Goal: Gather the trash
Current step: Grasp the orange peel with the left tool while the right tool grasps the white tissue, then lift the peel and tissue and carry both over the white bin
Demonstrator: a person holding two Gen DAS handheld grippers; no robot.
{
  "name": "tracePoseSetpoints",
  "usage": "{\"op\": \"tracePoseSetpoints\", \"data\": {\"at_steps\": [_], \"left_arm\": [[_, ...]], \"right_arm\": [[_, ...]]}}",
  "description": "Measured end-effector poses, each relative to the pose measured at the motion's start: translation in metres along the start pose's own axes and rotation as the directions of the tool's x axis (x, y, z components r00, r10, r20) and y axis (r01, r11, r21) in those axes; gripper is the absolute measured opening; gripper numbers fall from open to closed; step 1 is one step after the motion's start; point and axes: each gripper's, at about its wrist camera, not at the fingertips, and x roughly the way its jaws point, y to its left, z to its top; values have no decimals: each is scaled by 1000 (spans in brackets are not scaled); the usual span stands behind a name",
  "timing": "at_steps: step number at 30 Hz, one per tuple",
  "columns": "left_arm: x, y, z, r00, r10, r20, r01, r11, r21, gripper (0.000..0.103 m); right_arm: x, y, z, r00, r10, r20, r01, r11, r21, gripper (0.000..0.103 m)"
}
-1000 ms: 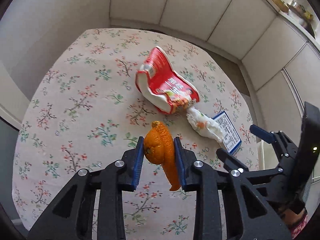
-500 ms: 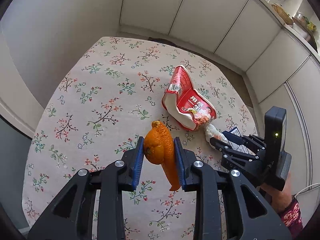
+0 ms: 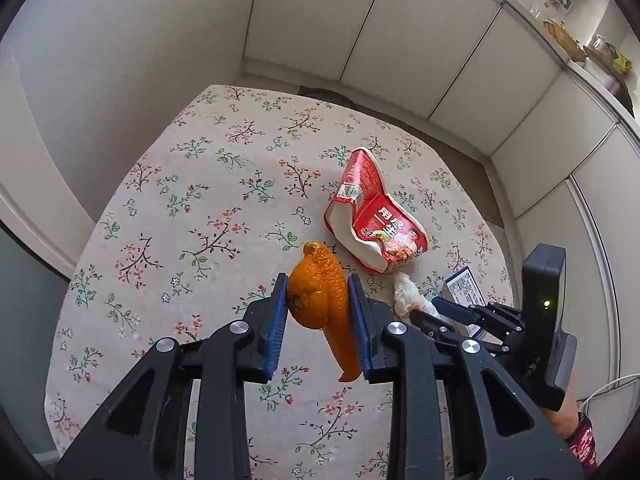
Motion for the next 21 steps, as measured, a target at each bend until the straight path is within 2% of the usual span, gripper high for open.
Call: {"op": "tracePoseSetpoints", "data": {"at_steps": [1, 5, 6, 7, 8, 14, 21], "left_arm": [[1, 1, 0, 1000, 0, -3, 0, 1000, -4, 28], [3, 6, 1, 1000, 2, -7, -3, 1000, -18, 28], [2, 6, 2, 1000, 3, -6, -3, 1000, -20, 28], [2, 6, 2, 1000, 4, -3, -4, 1000, -21, 28], [1, 6, 3, 1000, 6, 1, -6, 1000, -21, 28], [-6, 5, 5, 1000, 3, 25, -2, 999, -32, 28], [-23, -4, 9, 996, -2, 93, 4, 1000, -18, 28]], "right_arm": [[3, 2, -1, 1000, 0, -4, 0, 1000, -2, 48], [15, 5, 0, 1000, 4, -26, -4, 1000, 2, 49], [16, 6, 1, 1000, 0, -20, 0, 1000, 4, 47], [16, 6, 1, 1000, 3, -14, -2, 1000, 7, 35], [15, 6, 2, 1000, 15, -9, -15, 1000, 13, 35], [-16, 7, 11, 996, 19, 88, -23, 998, 52, 34], [-69, 4, 16, 978, 4, 210, -23, 996, 92, 34]]}}
